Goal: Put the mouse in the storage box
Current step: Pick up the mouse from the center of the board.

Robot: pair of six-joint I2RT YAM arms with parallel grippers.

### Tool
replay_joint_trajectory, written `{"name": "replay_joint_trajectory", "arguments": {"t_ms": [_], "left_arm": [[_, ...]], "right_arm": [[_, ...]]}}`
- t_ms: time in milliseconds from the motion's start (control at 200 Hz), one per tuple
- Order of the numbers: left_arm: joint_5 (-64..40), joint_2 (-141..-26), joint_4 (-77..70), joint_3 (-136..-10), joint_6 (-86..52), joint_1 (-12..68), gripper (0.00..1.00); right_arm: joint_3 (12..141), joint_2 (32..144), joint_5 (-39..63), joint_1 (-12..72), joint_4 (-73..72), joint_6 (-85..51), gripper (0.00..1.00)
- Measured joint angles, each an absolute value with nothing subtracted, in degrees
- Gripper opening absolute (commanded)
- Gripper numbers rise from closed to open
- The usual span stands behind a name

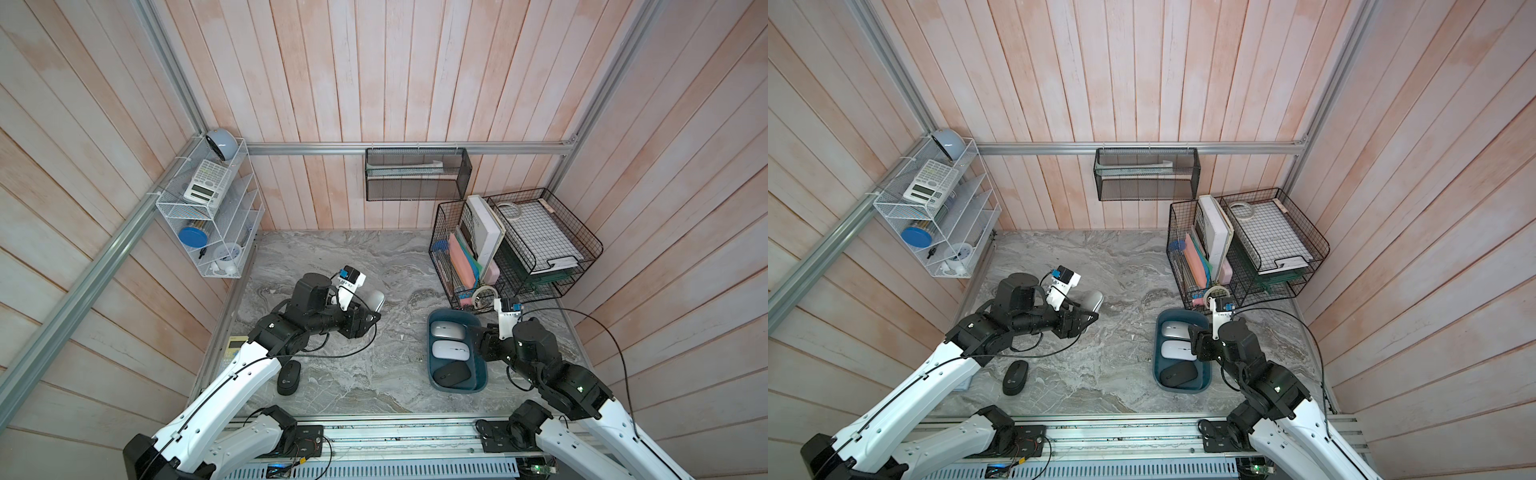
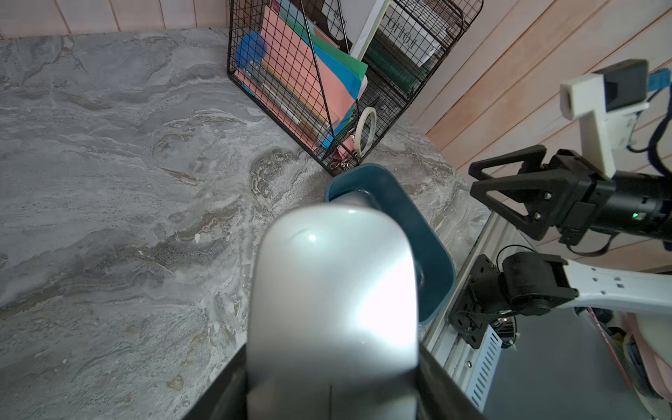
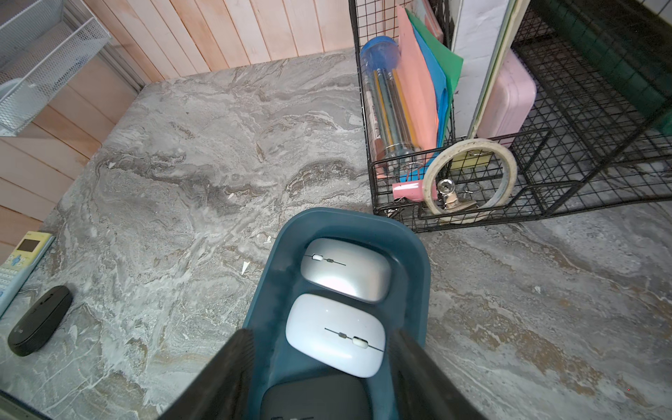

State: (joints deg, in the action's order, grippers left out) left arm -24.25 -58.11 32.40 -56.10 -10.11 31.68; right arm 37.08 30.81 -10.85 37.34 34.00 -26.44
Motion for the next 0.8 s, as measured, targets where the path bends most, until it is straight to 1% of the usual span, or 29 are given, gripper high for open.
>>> {"name": "replay_joint_trajectory", "arguments": {"t_ms": [150,275,570,800], "left_arm": [[-24.88,-56.36,29.74,-55.94,-8.95,31.68,0.56],[-24.95,-55.68,28.67,-55.90,-8.23,31.68,0.56],[-26.26,-55.81,28.36,-54.63,-5.10,31.68,0.56],[-29.08,-55.90,25.23,-51.20,-1.43,31.68,0.55]], "right_arm": [[36.88,32.99,-7.20,37.34,30.76,-28.93,0.65],[38.02,38.48,-2.46,37.30,27.29,-31.79,0.65],[51.20,56.84,11.79,38.33,17.93,-41.41,0.64],[57.04,64.53,17.65,42.89,13.23,-46.52,0.64]]}}
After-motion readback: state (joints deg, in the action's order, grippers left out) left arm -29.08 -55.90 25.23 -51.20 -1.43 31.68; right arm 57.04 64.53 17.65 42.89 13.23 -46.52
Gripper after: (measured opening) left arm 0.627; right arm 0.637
